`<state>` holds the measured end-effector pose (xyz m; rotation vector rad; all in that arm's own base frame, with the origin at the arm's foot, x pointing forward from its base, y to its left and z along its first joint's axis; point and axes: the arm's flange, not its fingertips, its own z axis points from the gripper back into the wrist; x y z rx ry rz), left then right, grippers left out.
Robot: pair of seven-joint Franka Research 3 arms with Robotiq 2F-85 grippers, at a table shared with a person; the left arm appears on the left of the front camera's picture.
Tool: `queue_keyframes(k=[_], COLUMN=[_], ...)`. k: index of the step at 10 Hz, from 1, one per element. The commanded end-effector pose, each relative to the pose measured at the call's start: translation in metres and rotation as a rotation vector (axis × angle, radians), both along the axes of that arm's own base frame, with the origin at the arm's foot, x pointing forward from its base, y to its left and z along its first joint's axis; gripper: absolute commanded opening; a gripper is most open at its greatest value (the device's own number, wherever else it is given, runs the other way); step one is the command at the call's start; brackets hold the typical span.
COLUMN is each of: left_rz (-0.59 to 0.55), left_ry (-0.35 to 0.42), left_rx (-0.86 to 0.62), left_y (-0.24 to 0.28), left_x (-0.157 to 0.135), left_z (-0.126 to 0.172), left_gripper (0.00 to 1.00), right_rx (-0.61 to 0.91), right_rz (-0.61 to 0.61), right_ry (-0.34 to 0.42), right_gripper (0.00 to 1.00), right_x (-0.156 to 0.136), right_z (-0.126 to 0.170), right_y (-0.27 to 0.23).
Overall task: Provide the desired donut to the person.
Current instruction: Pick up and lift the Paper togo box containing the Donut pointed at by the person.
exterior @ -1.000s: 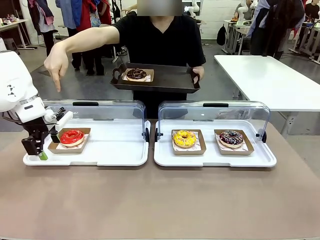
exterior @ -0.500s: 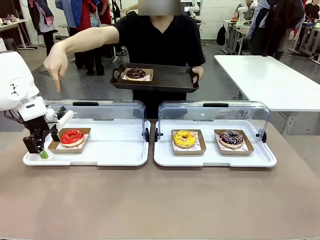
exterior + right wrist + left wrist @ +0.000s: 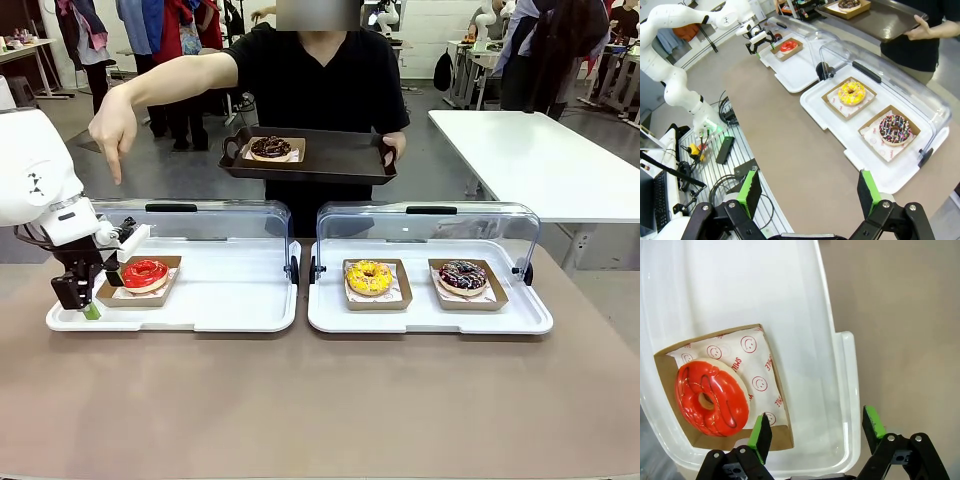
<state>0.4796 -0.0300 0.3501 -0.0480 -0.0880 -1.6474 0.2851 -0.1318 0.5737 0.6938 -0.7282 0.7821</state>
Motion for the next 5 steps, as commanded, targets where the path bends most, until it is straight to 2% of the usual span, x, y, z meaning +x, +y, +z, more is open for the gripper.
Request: queue_keyframes(k=[1,5], left_rz=[0.051,0.081], left_ry=[-0.02,-0.005], left_rx=[0.036,0.047], left_y=[0.0005,0.0049], left_x=[0.0115,0.019], left_z=[-0.0036,-0.0124], left_gripper=[0.95,0.95], right_rx=[0.025,0.025], right_rz=[0.014,0.014], right_ry=[-0.019,-0.019], right_gripper=[1.0,1.0], right_x=[0.0019,0.0019], right_z=[0.0003,0.0003], right_y=[-0.0006,-0.0006])
